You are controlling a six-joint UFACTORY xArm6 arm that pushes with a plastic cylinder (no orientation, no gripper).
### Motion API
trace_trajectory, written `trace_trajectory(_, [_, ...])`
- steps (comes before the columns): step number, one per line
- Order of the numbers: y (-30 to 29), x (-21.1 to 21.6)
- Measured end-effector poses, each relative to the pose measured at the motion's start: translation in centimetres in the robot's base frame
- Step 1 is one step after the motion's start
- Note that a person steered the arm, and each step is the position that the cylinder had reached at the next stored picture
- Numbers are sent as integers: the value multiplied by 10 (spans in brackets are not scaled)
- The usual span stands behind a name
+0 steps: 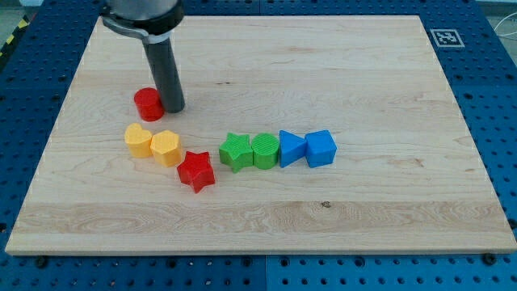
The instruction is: Slide the red circle slightly down
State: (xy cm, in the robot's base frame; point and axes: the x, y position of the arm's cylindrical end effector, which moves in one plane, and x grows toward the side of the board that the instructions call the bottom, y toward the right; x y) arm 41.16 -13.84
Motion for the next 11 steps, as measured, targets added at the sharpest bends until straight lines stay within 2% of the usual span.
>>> trace_trajectory(1, [-14, 2])
trace_trajectory(2, [-16, 20])
trace_trajectory(3, [-10, 16])
trace_trajectory(5, [5, -39])
trace_trajectory(7, [-29, -48])
trace_trajectory(9, [-55, -35])
trace_trajectory(11, [-59, 12])
